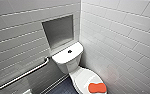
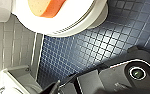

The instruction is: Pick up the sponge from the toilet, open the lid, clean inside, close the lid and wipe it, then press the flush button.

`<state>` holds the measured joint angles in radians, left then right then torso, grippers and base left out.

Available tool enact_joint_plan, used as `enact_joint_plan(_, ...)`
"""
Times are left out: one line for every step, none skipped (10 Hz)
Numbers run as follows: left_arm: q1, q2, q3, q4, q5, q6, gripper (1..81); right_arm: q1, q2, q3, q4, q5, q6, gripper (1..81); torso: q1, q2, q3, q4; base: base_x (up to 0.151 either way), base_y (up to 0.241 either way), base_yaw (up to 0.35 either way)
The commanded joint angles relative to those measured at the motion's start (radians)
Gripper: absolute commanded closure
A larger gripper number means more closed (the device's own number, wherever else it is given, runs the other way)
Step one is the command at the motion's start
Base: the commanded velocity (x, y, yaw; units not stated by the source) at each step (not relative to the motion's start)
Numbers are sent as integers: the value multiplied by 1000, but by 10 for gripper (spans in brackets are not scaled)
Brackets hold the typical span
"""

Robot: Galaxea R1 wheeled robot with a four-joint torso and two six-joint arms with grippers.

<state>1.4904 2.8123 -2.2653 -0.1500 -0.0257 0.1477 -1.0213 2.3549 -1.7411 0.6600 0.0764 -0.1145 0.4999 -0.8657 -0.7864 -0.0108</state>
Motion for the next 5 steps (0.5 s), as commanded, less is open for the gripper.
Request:
enact_joint_plan(12,-3,13,1,89,0,10,83,-26,9,45,-67,1,10,62,-96,-65,0,0,0,0)
enact_joint_plan(14,-2,9,1,89,0,10,94,-17,3,55,-67,1,10,84,-131,-92,0,0,0,0)
enact_joint_plan(14,3,-3,0,89,0,10,106,-6,-3,65,-67,1,10,108,-169,-120,0,0,0,0)
enact_joint_plan(14,13,-23,0,89,0,10,121,2,-4,67,-67,2,10,131,-206,-129,0,0,0,0)
enact_joint_plan(14,32,-57,0,89,1,10,143,3,0,67,-67,34,10,154,-242,-94,0,0,0,0)
